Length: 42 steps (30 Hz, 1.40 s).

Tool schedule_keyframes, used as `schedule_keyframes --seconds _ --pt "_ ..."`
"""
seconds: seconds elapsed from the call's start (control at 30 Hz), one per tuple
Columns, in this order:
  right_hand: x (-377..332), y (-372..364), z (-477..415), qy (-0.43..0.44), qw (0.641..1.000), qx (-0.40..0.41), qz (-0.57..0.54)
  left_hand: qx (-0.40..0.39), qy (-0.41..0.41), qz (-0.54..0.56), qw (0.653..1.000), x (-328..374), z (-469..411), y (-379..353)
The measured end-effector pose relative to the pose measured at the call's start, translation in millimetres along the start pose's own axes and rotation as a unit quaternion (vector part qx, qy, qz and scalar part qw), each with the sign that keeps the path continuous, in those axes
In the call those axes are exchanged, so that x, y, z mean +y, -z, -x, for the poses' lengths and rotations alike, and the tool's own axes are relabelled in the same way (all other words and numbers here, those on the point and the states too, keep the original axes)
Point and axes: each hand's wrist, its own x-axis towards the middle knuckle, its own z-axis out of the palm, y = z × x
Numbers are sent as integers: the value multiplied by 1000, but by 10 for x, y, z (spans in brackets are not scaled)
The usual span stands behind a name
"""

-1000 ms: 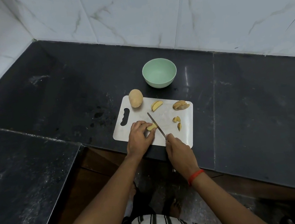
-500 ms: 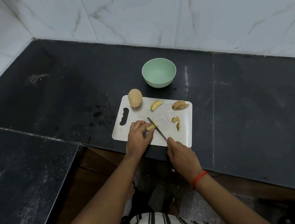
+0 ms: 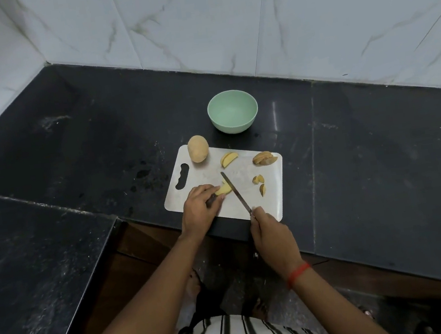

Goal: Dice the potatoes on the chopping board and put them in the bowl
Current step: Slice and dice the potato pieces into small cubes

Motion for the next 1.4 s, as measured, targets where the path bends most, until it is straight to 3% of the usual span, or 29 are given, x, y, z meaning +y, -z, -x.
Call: schedule_keyframes --seconds 0.7,0.87,1.03,1.17,1.4 --pt "-147 -195 -217 15 989 -67 133 -11 -20 -24 999 -9 6 -36" --pt "69 -60 212 -24 990 -90 110 -7 -13 -32 999 -13 2 -48" --pt "149 14 484 -15 998 -32 59 23 1 -12 1000 -18 34 -48" --pt "13 -6 273 -13 999 -3 36 28 2 -17 999 -34 36 -22" --pt "-271 -247 -257 7 998 -34 57 17 -10 -12 1000 -66 50 -13"
